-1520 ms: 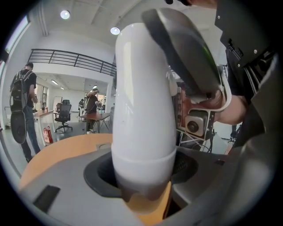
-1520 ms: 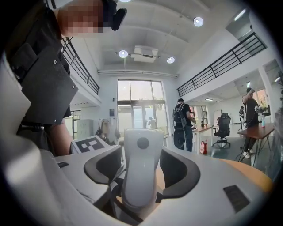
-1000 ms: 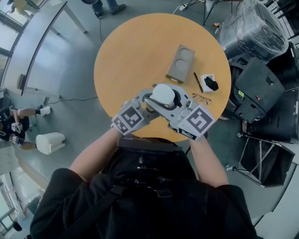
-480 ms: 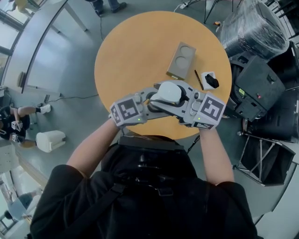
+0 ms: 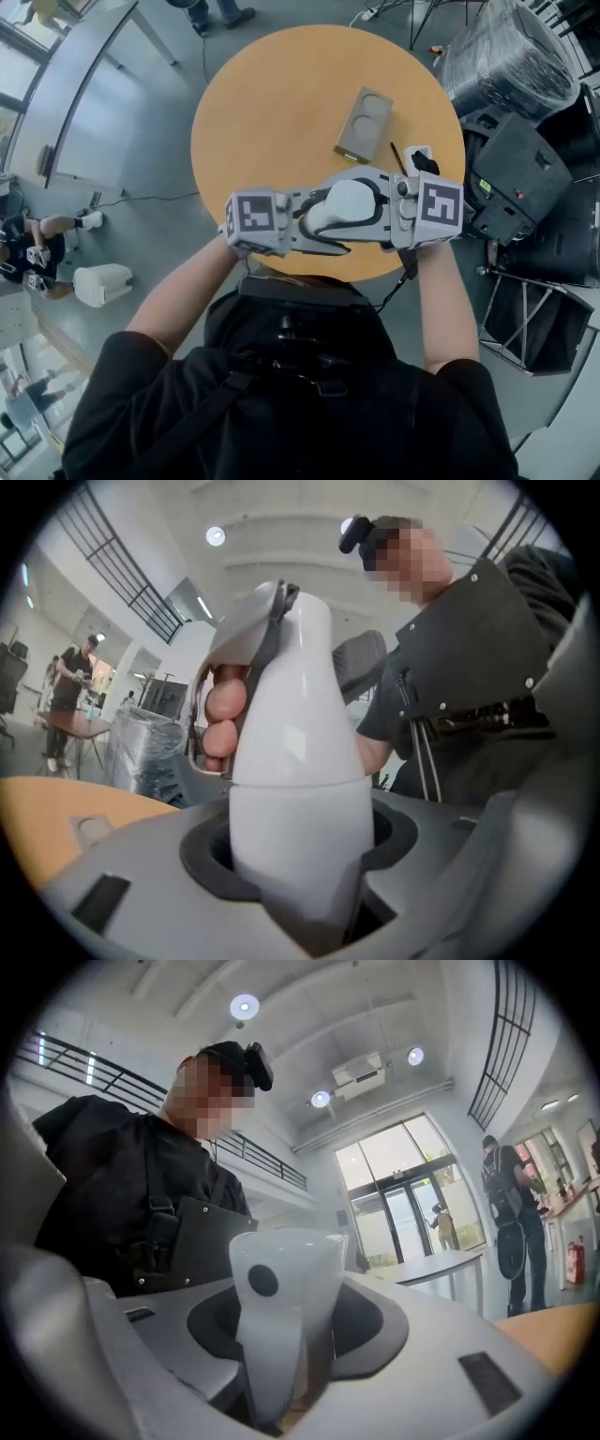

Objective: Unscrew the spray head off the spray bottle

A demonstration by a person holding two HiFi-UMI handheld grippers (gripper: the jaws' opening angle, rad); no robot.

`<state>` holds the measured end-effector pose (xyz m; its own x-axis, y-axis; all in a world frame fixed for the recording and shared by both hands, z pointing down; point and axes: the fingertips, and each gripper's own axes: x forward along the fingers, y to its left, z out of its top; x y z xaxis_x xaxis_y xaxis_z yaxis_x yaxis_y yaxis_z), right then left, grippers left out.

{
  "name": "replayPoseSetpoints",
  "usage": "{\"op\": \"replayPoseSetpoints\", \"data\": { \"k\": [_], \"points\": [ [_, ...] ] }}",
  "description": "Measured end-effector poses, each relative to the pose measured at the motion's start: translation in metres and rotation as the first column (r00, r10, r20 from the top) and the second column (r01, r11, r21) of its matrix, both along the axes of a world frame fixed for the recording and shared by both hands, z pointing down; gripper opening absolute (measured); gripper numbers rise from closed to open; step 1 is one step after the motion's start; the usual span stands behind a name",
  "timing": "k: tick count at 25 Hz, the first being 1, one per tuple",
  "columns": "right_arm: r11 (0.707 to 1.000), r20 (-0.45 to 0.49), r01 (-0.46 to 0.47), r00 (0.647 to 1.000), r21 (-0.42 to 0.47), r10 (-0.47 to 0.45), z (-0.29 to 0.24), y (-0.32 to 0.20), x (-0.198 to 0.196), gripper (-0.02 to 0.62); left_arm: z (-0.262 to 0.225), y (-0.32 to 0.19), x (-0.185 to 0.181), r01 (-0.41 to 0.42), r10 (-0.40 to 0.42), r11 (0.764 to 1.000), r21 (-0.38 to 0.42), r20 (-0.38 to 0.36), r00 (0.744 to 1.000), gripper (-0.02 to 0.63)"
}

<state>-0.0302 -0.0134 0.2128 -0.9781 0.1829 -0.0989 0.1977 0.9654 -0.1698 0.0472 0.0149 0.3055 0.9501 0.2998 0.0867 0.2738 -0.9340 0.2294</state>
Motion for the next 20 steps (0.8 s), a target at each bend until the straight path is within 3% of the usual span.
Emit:
{"op": "replayPoseSetpoints", "data": {
  "k": [9,17,20],
  "points": [
    [0.974,-0.006,-0.224,0.974,0.028,0.224,-0.007,-0.021,-0.001,0.246,-0.001,-0.013,0.001,0.155,-0.154,0.985,0.079,-0.014,0.988,0.29],
    [0.911,-0.036,-0.411,0.911,-0.019,0.411,-0.003,-0.035,0.011,0.275,0.0,-0.026,-0.009,0.275,-0.274,0.96,0.061,-0.02,0.961,0.293],
    [0.861,-0.067,-0.508,0.861,-0.035,0.505,-0.001,-0.044,0.013,0.275,-0.001,-0.037,-0.014,0.343,-0.342,0.938,0.053,-0.02,0.939,0.293]
  ]
}}
